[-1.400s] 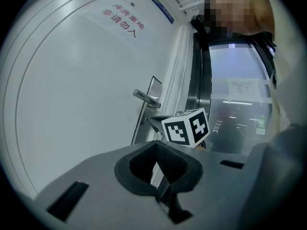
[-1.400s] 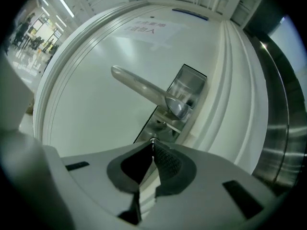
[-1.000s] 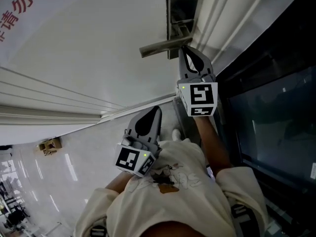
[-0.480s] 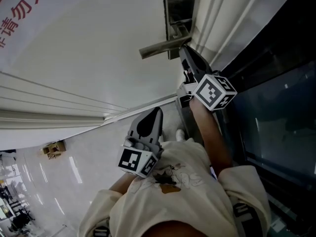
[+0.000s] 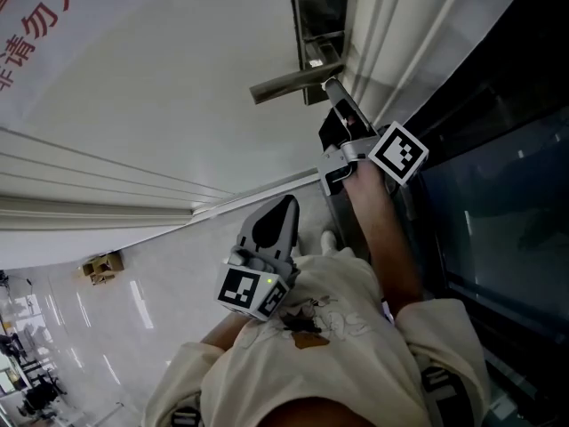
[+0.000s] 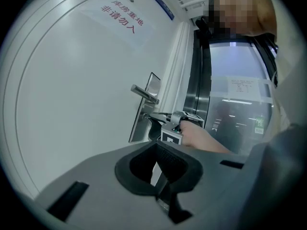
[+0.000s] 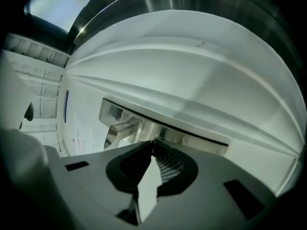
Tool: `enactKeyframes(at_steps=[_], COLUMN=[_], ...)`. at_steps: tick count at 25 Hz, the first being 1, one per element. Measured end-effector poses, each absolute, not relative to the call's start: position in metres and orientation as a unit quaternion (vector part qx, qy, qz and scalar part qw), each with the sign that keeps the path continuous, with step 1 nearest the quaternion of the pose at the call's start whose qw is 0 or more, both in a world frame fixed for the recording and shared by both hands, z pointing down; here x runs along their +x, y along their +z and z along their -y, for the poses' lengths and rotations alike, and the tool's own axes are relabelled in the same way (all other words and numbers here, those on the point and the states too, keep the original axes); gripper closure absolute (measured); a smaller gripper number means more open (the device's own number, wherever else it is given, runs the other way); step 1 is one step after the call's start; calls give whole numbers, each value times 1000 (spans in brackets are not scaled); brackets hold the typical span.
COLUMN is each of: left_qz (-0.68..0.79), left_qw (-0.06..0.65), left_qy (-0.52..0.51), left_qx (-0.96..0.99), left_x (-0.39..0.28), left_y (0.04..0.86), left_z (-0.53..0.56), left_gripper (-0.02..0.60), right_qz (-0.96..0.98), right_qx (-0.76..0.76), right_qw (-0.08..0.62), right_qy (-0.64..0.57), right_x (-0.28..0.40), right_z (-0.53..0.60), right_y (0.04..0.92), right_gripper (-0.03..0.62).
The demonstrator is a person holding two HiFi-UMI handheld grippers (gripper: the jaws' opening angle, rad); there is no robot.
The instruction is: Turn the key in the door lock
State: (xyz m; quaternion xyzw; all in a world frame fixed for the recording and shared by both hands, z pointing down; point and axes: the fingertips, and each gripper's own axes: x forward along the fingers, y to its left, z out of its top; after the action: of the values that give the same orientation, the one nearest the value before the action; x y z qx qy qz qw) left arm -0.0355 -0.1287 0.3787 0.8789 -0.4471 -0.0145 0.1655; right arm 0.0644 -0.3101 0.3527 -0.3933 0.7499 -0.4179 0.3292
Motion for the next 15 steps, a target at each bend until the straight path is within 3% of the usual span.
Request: enactKeyframes(at_steps=[8, 15], left_qz=[444, 458], left_qw=[163, 171], left_qy=[-15, -13], left_qx=[881, 872], left_x=[-27, -8], left_y=[377, 379], left_z=[130, 135], left_gripper=[581, 581], right_qz=[-790, -840], right_qx=[-385, -476], right_qw=[305, 180], right_qy=[-368, -188], right_x=[59, 81], right_z=[305, 261], right_y=[340, 332], right_gripper=[554, 528])
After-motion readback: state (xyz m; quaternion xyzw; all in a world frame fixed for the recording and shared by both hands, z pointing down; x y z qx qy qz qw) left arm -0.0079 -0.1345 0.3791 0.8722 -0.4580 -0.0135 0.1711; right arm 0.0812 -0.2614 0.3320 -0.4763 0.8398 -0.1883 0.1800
